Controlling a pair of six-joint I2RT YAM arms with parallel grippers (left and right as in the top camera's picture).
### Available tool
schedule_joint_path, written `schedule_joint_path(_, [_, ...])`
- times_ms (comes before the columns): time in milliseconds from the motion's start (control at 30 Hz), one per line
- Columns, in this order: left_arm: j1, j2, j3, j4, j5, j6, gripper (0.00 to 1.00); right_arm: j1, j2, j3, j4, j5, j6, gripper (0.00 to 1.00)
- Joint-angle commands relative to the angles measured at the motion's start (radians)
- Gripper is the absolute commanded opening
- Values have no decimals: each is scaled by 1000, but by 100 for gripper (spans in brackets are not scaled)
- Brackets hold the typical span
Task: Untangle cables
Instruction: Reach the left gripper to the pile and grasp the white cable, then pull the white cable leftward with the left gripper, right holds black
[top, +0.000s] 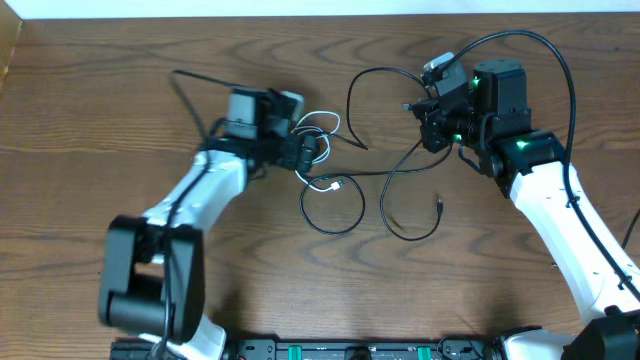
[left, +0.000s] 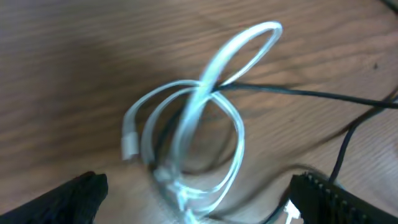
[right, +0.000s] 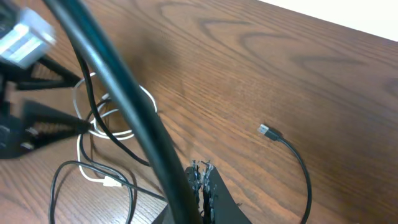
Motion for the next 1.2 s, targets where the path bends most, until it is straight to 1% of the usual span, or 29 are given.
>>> schedule_joint_path(0, [-37,26,4,49,-73,35,98,-4,3,10,-20,-21,17,1])
schedule_joint_path(67, [-40,28,4,64,-111,29,98,-4,3,10,-34,-21,16,1])
schedule_joint_path(100, [-40,28,4,71,-142,6,98,-4,3,10,-41,-21,15,1])
schedule_joint_path(200, [-40,30,4,79,-277,-44,98,-4,3,10,-48,-21,13,1])
schedule_joint_path(333, [-40,34,4,74,-499,-86,98,-4,3,10,-43,-21,14,1])
schedule_joint_path(400, [-40,37,4,59,-643,-96,98,-4,3,10,-43,-21,14,1])
schedule_joint_path(467, [-40,37,4,22,-830,-152,98,-3,3,10,-44,-21,14,1])
schedule_joint_path(567, [-39,37,4,-28,-1030,-199,98,-3,3,10,-47,-21,14,1])
schedule_joint_path(700, [-40,36,4,-66,-1240,-206,98,-3,3,10,-47,-21,14,1])
schedule_joint_path(833, [-40,19,5,-52,-1457,-204,98,-3,3,10,-47,-21,14,1])
schedule_joint_path(867, [-39,8,8,-48,-1487,-196,98,-3,3,10,-47,-21,14,1])
schedule_joint_path(1000, [-38,-60,24,-41,-1490,-147,98,-3,3,10,-46,-21,14,1])
schedule_joint_path(1033, [-38,-89,24,-32,-1490,-136,100,-3,3,10,-46,-21,14,1])
schedule_joint_path(1167, [-38,-205,24,27,-1490,-68,98,-3,3,10,-48,-21,14,1])
